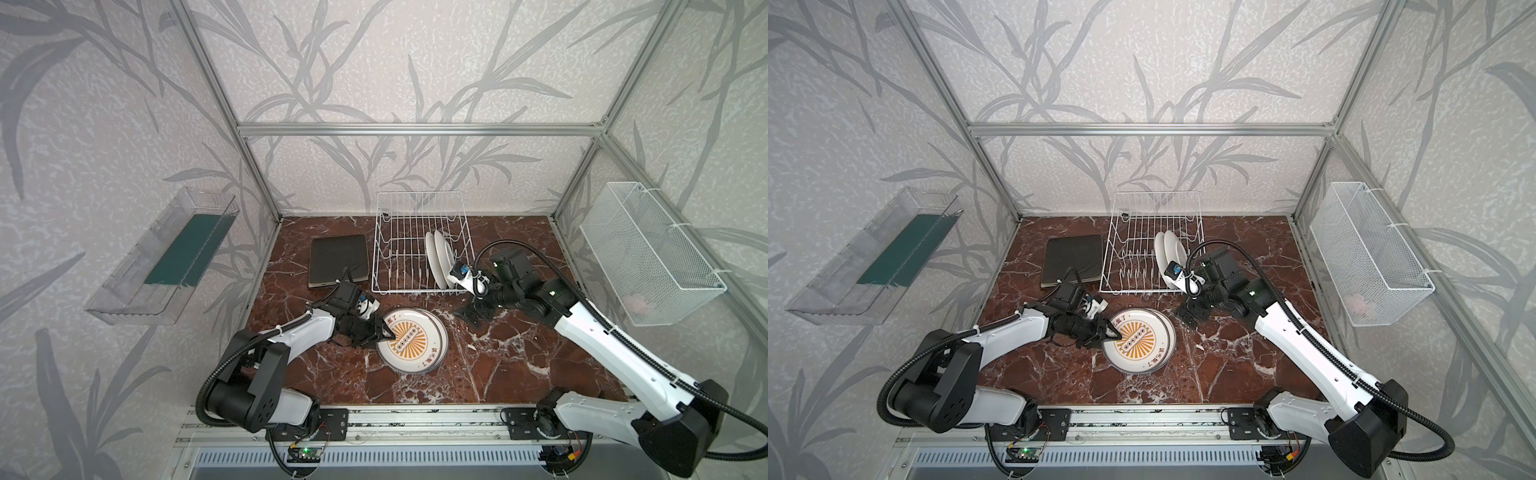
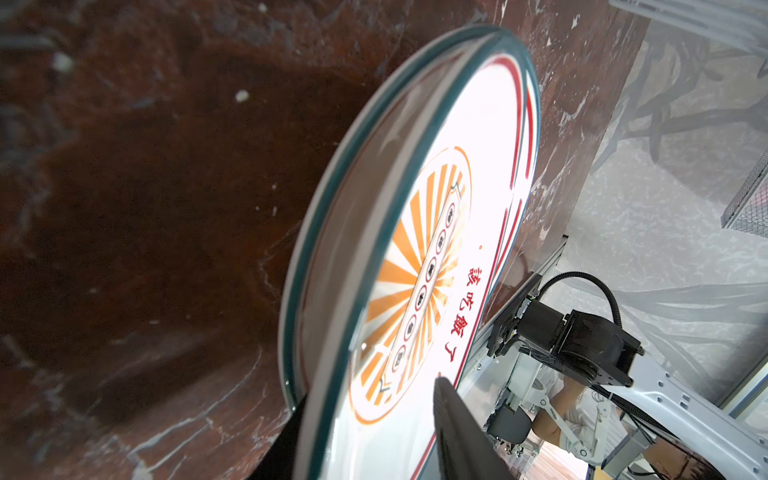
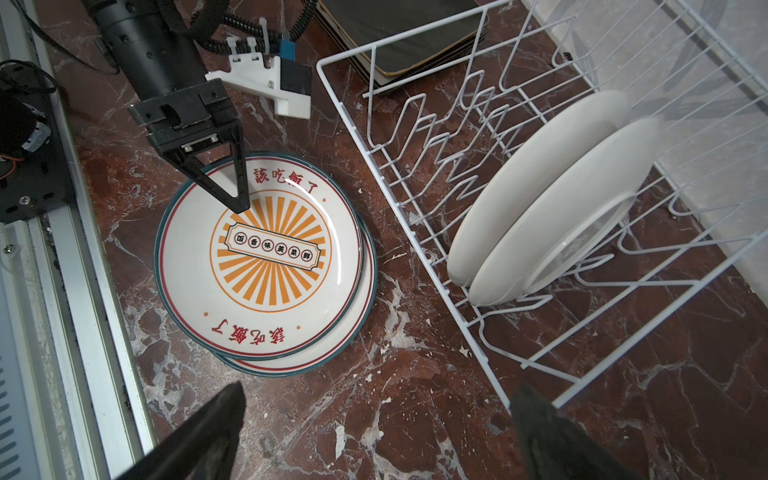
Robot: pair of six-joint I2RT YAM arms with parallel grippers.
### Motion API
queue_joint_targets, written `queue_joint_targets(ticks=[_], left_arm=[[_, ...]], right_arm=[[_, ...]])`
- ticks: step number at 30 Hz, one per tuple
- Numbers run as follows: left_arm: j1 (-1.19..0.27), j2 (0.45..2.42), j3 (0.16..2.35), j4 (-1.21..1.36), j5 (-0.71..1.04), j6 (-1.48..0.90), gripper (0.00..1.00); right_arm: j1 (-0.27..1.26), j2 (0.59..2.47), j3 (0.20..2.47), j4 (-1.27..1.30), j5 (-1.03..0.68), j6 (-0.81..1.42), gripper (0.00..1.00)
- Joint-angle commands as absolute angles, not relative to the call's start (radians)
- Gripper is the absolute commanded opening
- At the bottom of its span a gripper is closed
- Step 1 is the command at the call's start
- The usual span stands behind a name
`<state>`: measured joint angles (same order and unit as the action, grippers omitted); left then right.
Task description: Unload the plates from the dish rack
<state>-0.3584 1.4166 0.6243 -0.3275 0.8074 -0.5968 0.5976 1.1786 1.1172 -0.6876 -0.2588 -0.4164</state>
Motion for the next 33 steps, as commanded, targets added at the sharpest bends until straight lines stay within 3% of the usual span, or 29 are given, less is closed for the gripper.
queue_joint_targets(ticks=[1,8,14,16,18,33], left_arm=[[-0.368,1.43,0.665,-0.336,0.831,-0.6,0.47],[-0.387,1.449,0.727,-0.441,0.758,-0.586,0.66],[-0.392,1.477,0.762,-0.487,0.718,-0.584,0.73],[-0.394,1.472,0.765,-0.489,0.691,-0.591,0.89],[-0.397,1.464,0.765,-0.471,0.687,-0.605,0.94],[-0.423,1.419,0.846,-0.516,0.657,-0.678,0.94]], right_arm=[[0.602,1.171,1.157,-0.69,-0.262,-0.414,0.99],[0.602,1.153,1.162,-0.682,-0.254,-0.412,0.99],[0.602,1.142,1.168,-0.669,-0.255,-0.411,0.99],[0.602,1.138,1.168,-0.675,-0.247,-0.408,0.99],[0.602,1.135,1.167,-0.676,-0.243,-0.405,0.99],[0.603,1.112,1.159,-0.675,-0.23,-0.393,0.99]])
